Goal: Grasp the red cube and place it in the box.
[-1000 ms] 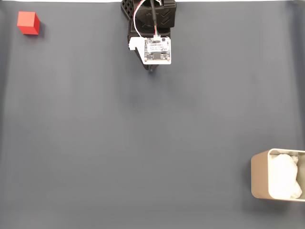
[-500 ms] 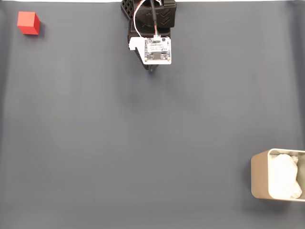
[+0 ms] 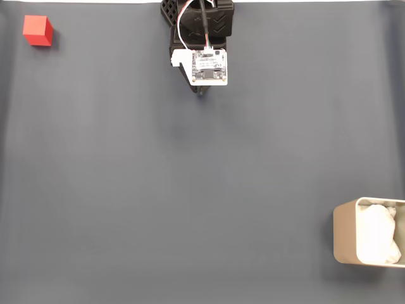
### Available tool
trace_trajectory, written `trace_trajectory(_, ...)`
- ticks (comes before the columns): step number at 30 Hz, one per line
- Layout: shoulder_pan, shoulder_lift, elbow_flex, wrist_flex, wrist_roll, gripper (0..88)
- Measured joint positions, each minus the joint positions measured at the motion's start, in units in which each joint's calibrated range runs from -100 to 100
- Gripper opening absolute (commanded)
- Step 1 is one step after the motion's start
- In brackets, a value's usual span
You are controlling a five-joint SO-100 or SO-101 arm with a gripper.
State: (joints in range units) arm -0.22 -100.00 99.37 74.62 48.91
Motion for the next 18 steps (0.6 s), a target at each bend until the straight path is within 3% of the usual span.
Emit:
trace_trajectory(10, 0.0, 0.0, 0.0, -0.24, 0.59, 0.0)
trace_trajectory(18, -0.07, 3.13, -10.13, -16.79, -0.24, 0.0)
